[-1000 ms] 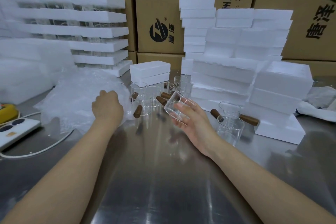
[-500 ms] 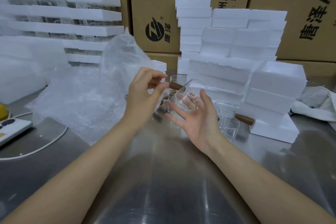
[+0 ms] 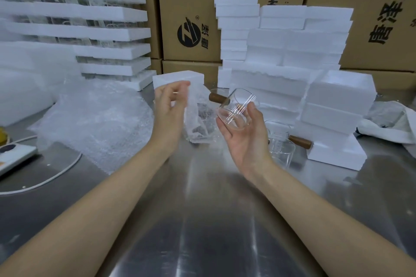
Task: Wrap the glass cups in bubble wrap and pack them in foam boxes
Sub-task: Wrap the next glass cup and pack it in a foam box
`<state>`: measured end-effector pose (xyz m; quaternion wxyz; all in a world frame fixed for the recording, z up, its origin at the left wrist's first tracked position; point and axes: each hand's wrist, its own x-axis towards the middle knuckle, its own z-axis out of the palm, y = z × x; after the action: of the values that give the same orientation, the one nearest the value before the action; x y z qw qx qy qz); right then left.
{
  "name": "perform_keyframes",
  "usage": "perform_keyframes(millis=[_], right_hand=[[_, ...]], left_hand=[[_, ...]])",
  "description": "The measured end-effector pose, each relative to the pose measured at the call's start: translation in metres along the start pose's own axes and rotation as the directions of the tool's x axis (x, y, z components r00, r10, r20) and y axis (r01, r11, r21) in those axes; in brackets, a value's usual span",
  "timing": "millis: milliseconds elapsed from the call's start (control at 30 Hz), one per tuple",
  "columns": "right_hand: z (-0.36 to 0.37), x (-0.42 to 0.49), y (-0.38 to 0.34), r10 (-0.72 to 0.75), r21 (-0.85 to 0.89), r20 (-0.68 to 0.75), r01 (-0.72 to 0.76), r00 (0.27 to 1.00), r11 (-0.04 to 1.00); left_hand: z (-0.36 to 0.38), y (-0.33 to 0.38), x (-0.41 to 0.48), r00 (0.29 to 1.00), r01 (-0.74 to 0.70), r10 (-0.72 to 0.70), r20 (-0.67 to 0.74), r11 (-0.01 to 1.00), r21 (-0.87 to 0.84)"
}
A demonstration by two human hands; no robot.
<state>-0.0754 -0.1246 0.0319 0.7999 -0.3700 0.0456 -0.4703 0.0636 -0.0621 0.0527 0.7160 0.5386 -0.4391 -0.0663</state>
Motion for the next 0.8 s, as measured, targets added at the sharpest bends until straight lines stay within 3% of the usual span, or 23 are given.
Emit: perform_keyframes(millis=[100,200,267,367,467,533,667,800], right_hand=[[0.003,-0.003,0.002,-0.021,-0.086,0.005,0.022,1.000,0.996],[0.004,-0.004,0.001,-0.080,-0.251,-0.022,0.073,0.997,0.965],[0.004,-0.006,-0.002,-0.108,-0.279,0.019,0.109,0.994,0.954],[0.009,-0.011,-0.007,-0.037,-0.372,0.084,0.066,0.996,0.926],[0.011,-0.010,-0.003,0.046,-0.571,0.050,-0.009,0.998,0.821],[0.008,-0.010,0.004,0.016,-0.671,0.048,0.020,0.999,0.741],[0.001,-0.014,0.012,-0.104,-0.766,0.142,0.175,0.984,0.618],[-0.001,-0.013,0.011,-0.093,-0.841,0.128,0.157,0.987,0.517]], left_hand=[[-0.001,-0.011,-0.002,0.982,-0.080,0.032,0.185,0.962,0.261],[-0.004,-0.014,0.000,0.994,-0.107,0.097,0.050,0.963,0.248],[-0.010,-0.013,0.004,0.999,-0.034,0.039,-0.024,0.983,0.180],[-0.014,-0.012,0.010,0.989,0.060,-0.024,-0.144,0.965,0.254],[-0.013,-0.007,0.008,0.983,0.096,-0.046,-0.178,0.955,0.281],[-0.011,-0.004,0.007,0.986,0.086,-0.036,-0.164,0.949,0.304],[-0.004,0.005,0.001,0.997,0.004,0.030,-0.076,0.915,0.404],[0.000,0.012,-0.005,0.994,-0.100,0.108,0.005,0.898,0.429]])
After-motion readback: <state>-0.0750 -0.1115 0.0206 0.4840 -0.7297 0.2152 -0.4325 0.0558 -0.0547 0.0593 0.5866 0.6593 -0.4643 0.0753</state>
